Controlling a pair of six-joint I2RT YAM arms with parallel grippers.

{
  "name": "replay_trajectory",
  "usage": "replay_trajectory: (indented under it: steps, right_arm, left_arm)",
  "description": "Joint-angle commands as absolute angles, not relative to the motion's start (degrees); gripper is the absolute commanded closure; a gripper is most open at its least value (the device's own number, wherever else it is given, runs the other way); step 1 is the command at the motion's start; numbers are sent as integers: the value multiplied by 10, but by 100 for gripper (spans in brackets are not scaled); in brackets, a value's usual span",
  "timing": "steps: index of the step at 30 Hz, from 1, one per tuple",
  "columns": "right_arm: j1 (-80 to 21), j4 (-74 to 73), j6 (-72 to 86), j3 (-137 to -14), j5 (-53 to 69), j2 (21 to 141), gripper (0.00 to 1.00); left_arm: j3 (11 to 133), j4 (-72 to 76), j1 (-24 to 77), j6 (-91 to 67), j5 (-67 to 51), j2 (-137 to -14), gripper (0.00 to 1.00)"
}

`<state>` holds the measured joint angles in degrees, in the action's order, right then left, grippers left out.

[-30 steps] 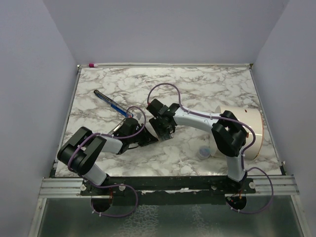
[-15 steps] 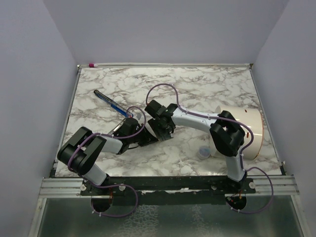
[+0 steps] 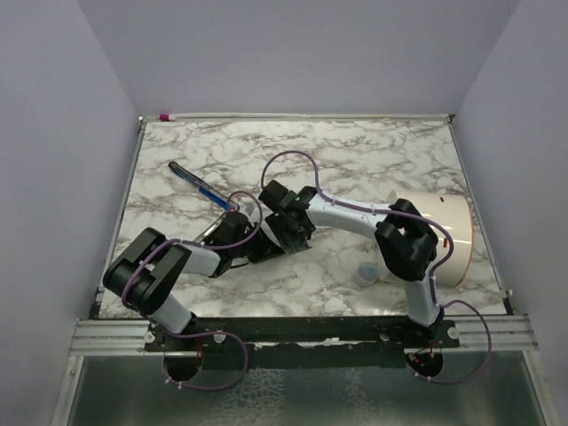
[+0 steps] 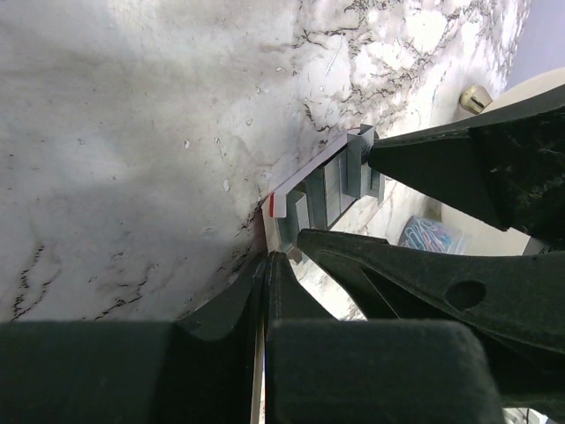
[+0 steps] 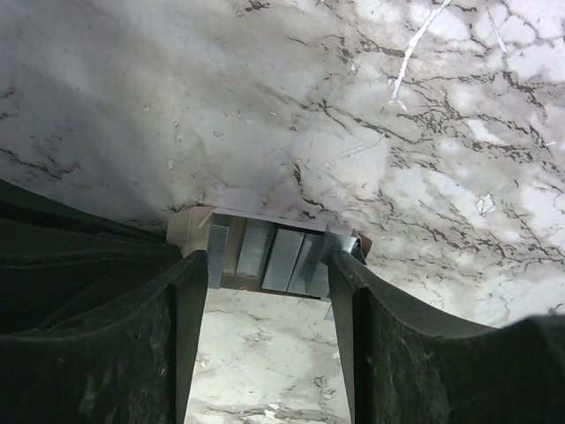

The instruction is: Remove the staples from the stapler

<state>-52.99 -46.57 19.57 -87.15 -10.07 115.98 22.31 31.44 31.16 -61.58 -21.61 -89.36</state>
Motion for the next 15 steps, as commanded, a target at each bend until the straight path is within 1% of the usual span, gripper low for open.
replay_trajectory:
  steps: [1,6,15]
  right_arm:
    - [-538,-471,190,-889,-117,1176,43]
    - [-539,-475,193,-890,-124,1180,43]
    - [-539,-474,200,-885,-132,1168,47]
  left_arm:
    - [222,322,313,-612,-223,-884,100]
    - [221,321,313,-612,-223,-883,100]
    - [222,321,314,-612,-223,-883,100]
